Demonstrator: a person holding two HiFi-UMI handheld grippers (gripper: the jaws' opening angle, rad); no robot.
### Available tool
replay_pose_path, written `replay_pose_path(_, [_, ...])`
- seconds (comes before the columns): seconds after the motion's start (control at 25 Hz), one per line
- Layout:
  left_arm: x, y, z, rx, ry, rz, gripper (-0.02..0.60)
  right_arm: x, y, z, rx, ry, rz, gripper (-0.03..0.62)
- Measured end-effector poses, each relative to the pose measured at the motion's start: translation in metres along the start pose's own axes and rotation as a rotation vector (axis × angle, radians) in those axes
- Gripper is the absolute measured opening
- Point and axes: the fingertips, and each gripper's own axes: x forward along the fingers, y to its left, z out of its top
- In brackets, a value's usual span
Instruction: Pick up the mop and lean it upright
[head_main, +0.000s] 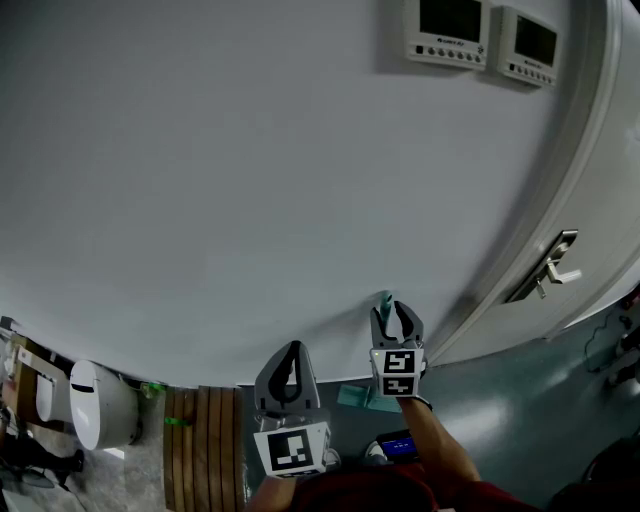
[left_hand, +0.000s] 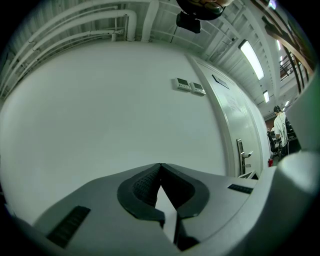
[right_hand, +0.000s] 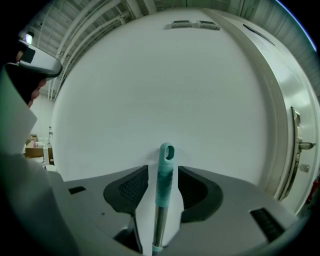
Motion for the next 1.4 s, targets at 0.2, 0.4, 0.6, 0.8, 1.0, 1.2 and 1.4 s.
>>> replay_pose_path(0.2, [-0.001, -0.001, -0.001, -0.004, 0.005, -0.001, 0.014, -0.004, 0.0, 0.002, 0.004, -0.006, -0.001, 0.183])
replay_pose_path(0.4, [0.0, -0.002, 0.0, -0.008, 0.003, -0.004, 0.014, -0.012, -0.001, 0.005, 0.024, -0.025, -0.001, 0.184])
replay_pose_path(0.6, [0.0, -0.003, -0.005, -0.007, 0.014, -0.015, 0.014, -0.026, 0.002, 0.009, 0.023, -0.04, 0.0, 0.184])
replay_pose_path(0.8, [0.003, -0.007, -0.011, -0.014, 0.022, -0.023, 0.014, -0.045, 0.006, 0.015, 0.04, -0.06, 0.009, 0.184])
replay_pose_path(1.0, [0.006, -0.009, -0.015, -0.018, 0.03, -0.028, 0.014, -0.07, 0.014, 0.027, 0.062, -0.091, 0.025, 0.184])
replay_pose_path(1.2, [0.008, -0.009, -0.018, -0.012, 0.029, -0.029, 0.014, -0.094, 0.016, 0.033, 0.092, -0.108, 0.032, 0.184])
replay_pose_path(1.4, [0.007, -0.007, -0.018, -0.004, 0.033, -0.023, 0.014, -0.108, 0.011, 0.037, 0.104, -0.119, 0.038, 0.184])
